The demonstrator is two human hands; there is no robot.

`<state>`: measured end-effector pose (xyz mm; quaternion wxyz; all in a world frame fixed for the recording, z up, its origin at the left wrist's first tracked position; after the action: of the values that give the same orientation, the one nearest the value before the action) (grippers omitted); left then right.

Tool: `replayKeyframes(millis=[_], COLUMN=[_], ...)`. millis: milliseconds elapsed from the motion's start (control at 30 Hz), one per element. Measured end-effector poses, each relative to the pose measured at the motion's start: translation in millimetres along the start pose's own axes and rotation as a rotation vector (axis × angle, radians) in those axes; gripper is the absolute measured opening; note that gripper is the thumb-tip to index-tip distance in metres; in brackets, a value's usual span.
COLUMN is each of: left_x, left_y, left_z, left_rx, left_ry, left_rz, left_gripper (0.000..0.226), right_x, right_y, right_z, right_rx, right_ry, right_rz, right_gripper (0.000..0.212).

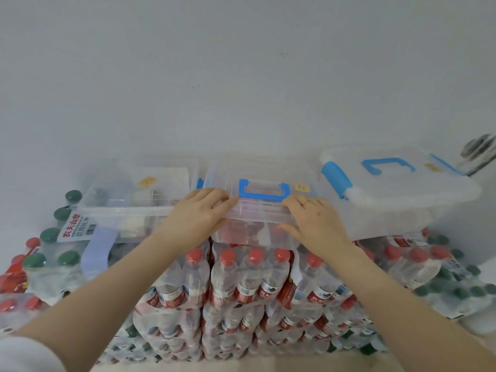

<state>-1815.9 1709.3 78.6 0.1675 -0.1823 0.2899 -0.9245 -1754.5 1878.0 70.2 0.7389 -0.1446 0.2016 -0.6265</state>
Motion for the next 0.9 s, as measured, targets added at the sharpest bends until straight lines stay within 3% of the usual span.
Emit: replayKeyframes(millis=[233, 333, 433, 567, 733, 800, 900], left_x=[-4.6, -11.6, -27.6, -35.0, -30.8, -30.1, -27.8], left_y=[7.1, -9.0, -31.7, -37.0, -26.4, -25.9, -27.9], left_z=[-17.1, -15.2, -14.0, -26.2, -27.6, -27.5, -28.3], left_rx=[0.061, 0.073, 0.076, 0.098, 0.101, 0.106, 0.122], left_ry=[-0.049, -0.094, -0.104, 0.044, 0.158, 0.155, 0.156], left_rz=[0.086, 0.117, 0.053, -0.037, -0.013, -0.005, 0.007], left_gripper=[0.042, 0.038, 0.048, 0.031, 0.033, 0.035, 0.035], right_x=[0.2, -12.0, -34.9, -57.3, -63.4, -65.8, -71.2], right_y=[11.2, 14.3, 17.6, 28.6, 45.7, 44.8, 35.9], right_z=[-16.8, -22.2, -18.4, -25.5, -56.8, -57.3, -43.9], right_rx=[0.007, 0.077, 0.063, -0.010, -0.017, -0.057, -0.122], right_ry=[-0.045, -0.191, -0.482, -0.790, -1.430, -1.460, -1.235], right_rz=[-0.040, -0.102, -0.378, -0.841, -1.321, -1.310, -1.154], right_gripper=[0.047, 0.042, 0.049, 0.044, 0.022, 0.023, 0.027])
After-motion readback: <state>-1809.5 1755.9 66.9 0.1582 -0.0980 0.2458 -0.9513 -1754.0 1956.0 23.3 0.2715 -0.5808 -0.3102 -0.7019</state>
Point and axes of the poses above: each hand's wrist, its own y-axis away from the middle knuckle, its own z-axis out of the back of the hand, x = y × z, the point moved 7 cm from there along -y, towards the middle knuckle
